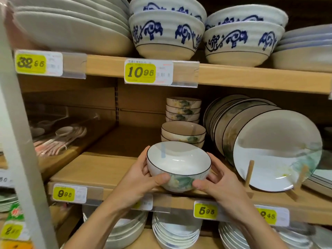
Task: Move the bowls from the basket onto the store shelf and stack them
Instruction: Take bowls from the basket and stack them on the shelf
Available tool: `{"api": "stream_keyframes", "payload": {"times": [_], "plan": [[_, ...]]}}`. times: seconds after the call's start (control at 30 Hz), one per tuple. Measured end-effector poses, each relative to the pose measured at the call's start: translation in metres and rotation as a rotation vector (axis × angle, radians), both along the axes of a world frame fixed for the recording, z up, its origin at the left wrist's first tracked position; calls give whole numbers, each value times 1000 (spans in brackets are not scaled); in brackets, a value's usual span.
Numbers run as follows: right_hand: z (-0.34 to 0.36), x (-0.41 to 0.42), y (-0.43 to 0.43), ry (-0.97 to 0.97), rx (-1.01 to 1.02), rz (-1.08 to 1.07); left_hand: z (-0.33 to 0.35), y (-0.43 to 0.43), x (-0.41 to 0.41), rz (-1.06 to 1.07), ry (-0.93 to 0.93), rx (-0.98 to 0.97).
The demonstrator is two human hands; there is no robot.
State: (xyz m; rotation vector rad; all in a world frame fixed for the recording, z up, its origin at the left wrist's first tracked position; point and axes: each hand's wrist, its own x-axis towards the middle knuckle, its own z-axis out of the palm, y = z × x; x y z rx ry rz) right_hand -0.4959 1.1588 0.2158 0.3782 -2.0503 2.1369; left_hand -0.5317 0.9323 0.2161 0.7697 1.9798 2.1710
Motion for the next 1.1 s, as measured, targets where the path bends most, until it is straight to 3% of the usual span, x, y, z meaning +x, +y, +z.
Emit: {"api": "stream_keyframes", "payload": {"times": [0.3, 0.47, 0.6, 0.77, 1.1], "plan": [[48, -14, -3, 250, -56, -71, 60, 3, -13, 61, 230, 131], [84, -46, -7, 191, 7, -184, 90, 25, -53, 102, 312, 122], [87, -71, -16, 36, 67, -356, 90, 41, -93, 180, 265, 156], [83, -102, -30, 189, 36, -405, 74, 48, -127, 210, 205, 157], [60, -133, -25, 155, 42, -494, 55, 48, -143, 98, 128, 179]]}}
